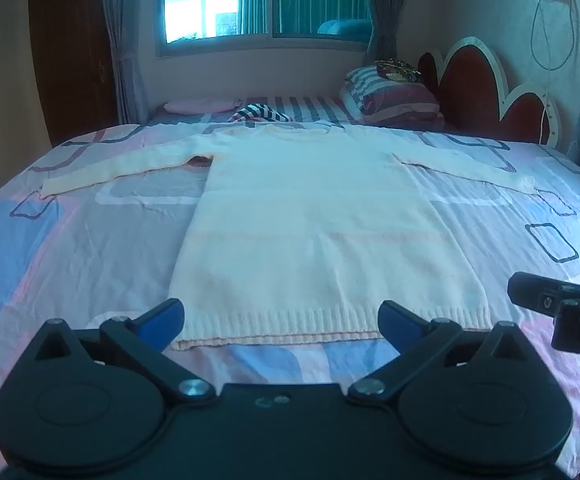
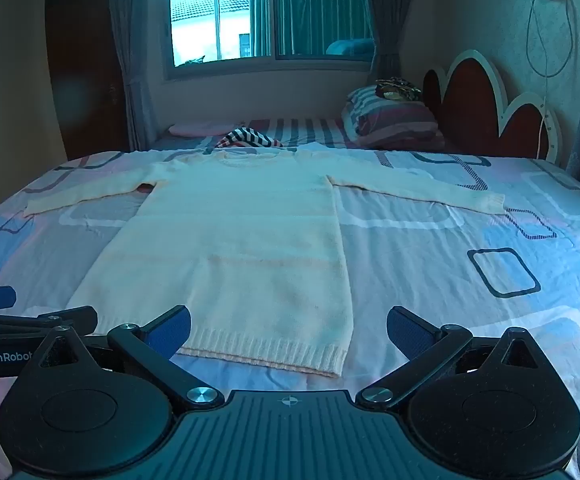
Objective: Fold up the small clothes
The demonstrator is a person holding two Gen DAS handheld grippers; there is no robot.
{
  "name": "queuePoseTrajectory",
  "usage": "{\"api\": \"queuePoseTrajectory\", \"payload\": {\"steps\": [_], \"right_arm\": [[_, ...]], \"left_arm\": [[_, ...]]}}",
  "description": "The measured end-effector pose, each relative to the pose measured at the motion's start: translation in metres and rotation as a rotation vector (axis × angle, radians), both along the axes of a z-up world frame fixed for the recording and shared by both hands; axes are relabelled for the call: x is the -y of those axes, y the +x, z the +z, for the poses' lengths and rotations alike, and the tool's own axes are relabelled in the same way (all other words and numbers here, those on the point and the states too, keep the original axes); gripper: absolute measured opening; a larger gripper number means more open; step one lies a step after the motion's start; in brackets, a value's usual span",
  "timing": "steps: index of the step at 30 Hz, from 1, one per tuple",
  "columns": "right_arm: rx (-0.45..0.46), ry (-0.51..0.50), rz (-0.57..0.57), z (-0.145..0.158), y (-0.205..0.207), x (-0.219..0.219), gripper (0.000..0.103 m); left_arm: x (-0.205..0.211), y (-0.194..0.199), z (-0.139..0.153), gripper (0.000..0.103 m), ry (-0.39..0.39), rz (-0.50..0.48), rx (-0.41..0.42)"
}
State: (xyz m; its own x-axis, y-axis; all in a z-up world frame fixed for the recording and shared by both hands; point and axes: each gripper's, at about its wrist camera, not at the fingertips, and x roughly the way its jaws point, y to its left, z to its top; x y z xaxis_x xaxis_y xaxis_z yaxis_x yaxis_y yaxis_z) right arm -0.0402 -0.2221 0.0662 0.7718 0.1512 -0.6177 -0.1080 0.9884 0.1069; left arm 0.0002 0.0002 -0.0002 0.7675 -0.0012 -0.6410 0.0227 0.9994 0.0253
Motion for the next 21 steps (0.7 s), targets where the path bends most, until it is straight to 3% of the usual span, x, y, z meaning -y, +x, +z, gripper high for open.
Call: {"api": "queuePoseTrajectory", "payload": {"steps": [13, 21], "right_arm": [[0.007, 0.008, 0.002, 0.0, -0.002, -0.003, 0.103], [0.013, 0.007, -0.005, 0.001, -0.008, -0.004, 0.103]], "left_arm": [[0.005, -0.004, -0.011, 0.102, 0.011, 0.001, -0.001], [-0.001, -0.002, 0.0, 0.102, 0.009, -0.002, -0.009]]}}
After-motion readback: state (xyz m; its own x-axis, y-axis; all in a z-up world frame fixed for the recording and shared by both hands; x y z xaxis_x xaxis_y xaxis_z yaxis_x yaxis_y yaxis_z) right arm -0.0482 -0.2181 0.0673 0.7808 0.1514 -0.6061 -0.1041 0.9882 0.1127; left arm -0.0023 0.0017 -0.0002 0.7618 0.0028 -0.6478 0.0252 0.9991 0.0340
